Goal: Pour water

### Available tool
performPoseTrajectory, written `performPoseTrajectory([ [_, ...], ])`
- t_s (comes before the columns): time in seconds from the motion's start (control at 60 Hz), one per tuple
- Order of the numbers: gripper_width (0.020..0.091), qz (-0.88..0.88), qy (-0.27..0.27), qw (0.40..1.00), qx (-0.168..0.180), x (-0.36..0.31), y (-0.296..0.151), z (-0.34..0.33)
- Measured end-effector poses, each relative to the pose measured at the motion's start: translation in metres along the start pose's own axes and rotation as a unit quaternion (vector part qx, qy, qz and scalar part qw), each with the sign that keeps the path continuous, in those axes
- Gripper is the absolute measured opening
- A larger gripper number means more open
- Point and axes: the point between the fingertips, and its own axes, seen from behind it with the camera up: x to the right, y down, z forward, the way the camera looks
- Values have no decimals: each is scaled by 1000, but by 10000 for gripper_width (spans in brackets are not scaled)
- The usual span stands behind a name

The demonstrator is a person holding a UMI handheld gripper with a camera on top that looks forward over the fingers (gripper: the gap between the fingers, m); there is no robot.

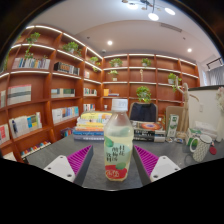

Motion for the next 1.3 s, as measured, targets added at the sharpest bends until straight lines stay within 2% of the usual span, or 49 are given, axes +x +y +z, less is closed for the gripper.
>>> performPoseTrajectory([
  [0.133, 806, 5, 2, 1000, 15, 0, -13, 23],
  [0.2, 771, 8, 0, 1000, 18, 0, -15, 32],
  [0.25, 692, 8, 6, 1000, 17, 5, -14, 36],
  [0.3, 472, 9, 29, 999, 12, 17, -12, 38],
  [0.367, 443, 19, 22, 1000, 9, 16, -11, 38],
  [0.417, 397, 23, 16, 999, 17, 16, -12, 37],
  [0.467, 395, 28, 11, 999, 28, 19, -13, 34],
  [0.483, 371, 30, 9, 999, 31, 19, -13, 34],
  [0.583, 370, 47, 9, 998, 36, 27, -16, 39],
  [0.733, 370, 113, 38, 993, 18, 61, -14, 30],
  [0.867, 369, 258, 49, 964, 41, 114, -24, 23],
  [1.1, 369, 543, 40, 830, 121, 206, -58, 11],
  [1.3, 369, 682, 18, 714, 155, 256, -79, 6],
])
